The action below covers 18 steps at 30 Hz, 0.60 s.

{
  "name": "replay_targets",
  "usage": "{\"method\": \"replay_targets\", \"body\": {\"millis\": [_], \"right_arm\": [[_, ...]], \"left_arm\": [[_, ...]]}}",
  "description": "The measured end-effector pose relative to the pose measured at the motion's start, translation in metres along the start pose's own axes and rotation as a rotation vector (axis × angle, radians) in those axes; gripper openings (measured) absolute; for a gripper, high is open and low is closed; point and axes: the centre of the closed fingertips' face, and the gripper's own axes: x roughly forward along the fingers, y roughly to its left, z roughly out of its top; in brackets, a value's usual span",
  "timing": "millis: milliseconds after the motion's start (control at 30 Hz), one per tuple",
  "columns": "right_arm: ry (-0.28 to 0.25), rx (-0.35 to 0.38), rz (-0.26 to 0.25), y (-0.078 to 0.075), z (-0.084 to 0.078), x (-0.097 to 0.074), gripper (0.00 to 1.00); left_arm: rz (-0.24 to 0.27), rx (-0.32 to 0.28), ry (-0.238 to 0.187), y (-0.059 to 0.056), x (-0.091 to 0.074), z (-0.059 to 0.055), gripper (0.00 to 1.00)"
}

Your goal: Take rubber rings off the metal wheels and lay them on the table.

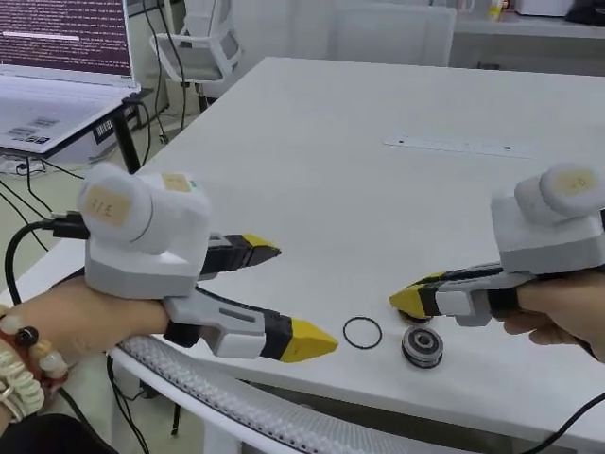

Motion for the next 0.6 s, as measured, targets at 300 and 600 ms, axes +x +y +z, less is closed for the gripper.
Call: {"method": "replay_targets", "body": {"millis": [300, 600], "right_arm": [[0.014, -0.142, -0.045, -0.009, -0.002, -0.026, 0.21], [0.032, -0.184, -0.058, -0.019, -0.022, -0.042, 0.28]], "left_arm": [[-0.010, 0.003, -0.026, -0.002, 0.000, 0.004, 0.79], [-0.025, -0.005, -0.025, -0.005, 0.001, 0.004, 0.78]]}}
